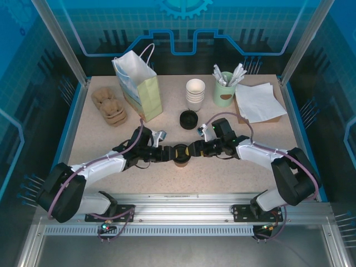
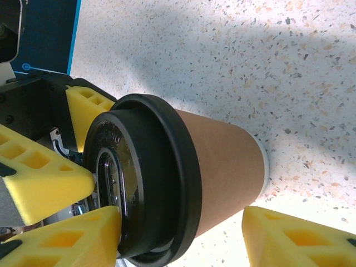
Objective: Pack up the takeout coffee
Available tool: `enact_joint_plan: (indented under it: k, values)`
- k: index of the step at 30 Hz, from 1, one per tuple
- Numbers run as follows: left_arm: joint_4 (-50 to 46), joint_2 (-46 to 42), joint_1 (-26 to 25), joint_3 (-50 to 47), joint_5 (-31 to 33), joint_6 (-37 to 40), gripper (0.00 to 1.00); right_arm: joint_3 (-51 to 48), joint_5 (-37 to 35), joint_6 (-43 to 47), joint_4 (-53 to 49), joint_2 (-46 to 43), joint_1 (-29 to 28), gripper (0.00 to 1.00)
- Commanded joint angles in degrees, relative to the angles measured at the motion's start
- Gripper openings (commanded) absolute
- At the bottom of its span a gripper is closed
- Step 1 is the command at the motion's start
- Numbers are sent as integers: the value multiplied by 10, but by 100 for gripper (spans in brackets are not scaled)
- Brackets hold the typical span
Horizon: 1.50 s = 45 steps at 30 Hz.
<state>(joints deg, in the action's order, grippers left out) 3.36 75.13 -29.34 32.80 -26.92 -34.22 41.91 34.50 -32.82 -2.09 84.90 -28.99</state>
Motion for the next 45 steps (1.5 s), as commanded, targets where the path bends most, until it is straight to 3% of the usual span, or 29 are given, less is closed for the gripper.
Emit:
enact_joint_plan:
  k: [1, 18, 41, 43, 45]
  values:
    - [-18, 17, 5, -26, 20, 0, 56, -6, -20, 3, -21, 24, -5, 58]
    - [42, 50, 6, -79, 49, -41, 48, -20, -35, 5, -39, 46, 14, 45]
    - [-36, -36, 6, 39, 56, -11, 81, 103, -28, 17, -116, -41, 16, 75]
    - [-45, -51, 6, 42, 70, -1, 81, 109, -44, 45, -147, -66, 23, 77]
    - [-64, -75, 8, 46, 96, 16, 82, 124, -108, 100, -212, -98, 19, 79]
